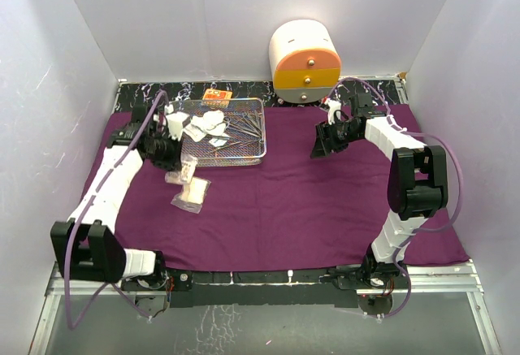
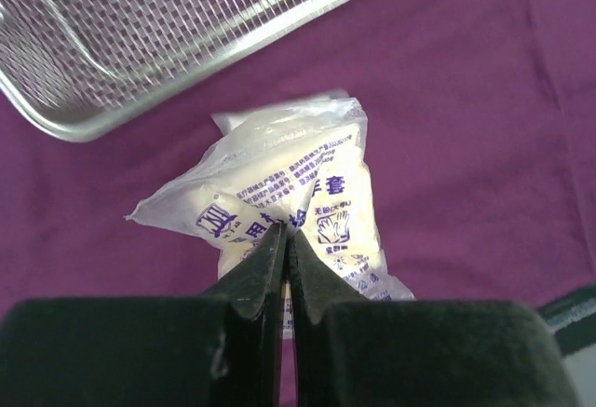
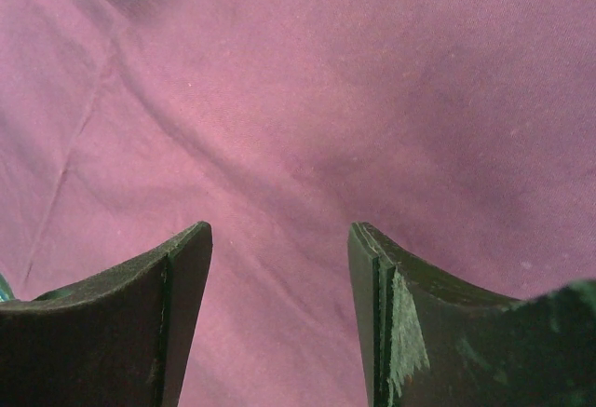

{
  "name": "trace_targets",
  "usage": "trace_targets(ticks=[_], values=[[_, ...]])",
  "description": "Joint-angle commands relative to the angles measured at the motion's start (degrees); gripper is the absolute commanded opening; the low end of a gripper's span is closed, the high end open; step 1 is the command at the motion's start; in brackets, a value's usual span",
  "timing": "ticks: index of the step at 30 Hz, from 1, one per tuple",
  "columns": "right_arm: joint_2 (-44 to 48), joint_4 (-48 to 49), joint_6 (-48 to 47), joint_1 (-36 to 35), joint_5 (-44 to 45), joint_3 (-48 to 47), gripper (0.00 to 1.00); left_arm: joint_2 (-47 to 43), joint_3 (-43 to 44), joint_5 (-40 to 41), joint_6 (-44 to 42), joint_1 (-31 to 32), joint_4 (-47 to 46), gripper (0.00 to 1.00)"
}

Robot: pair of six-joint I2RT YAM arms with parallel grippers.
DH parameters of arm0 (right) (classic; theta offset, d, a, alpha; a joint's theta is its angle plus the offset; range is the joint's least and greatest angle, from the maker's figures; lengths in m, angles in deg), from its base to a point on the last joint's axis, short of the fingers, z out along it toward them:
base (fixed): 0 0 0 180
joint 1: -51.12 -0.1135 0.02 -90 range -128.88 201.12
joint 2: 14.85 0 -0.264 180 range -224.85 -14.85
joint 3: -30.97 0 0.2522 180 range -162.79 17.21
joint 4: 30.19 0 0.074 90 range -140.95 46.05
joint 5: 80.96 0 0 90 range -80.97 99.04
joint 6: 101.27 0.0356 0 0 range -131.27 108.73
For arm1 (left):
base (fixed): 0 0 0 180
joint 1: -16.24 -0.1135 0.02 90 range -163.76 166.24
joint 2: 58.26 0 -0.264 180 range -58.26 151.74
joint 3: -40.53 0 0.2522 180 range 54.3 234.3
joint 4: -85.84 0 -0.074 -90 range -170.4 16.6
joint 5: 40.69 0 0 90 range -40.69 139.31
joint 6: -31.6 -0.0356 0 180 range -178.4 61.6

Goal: Open and lay out the surgical kit
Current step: Place the medical item in the surgical kit.

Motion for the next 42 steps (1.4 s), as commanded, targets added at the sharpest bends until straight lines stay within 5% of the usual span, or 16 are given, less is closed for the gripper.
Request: trace_targets(ticks=[1, 22, 30, 42], values=[[2.15, 0.72, -0.42, 0.29, -0.22, -1.18, 0.59, -5.7, -6.76, -5.18, -0.28, 0.24, 5.57, 0.0], [1.04, 0.69, -1.03, 0.35, 0.94, -1.01, 0.59, 16.16, -4.66, -0.23, 5.13, 3.05, 7.31, 0.01], [-0.92, -0.59, -1.4, 0.35, 0.61, -1.96, 0.59, 18.36, -3.73, -1.21, 4.76, 3.04, 8.48, 0.29], [-0.4, -0.69, -1.31, 0.35, -0.37, -2.06, 0.59, 14.0, 3.83, -2.71, 1.5, 3.05, 13.39, 0.5]])
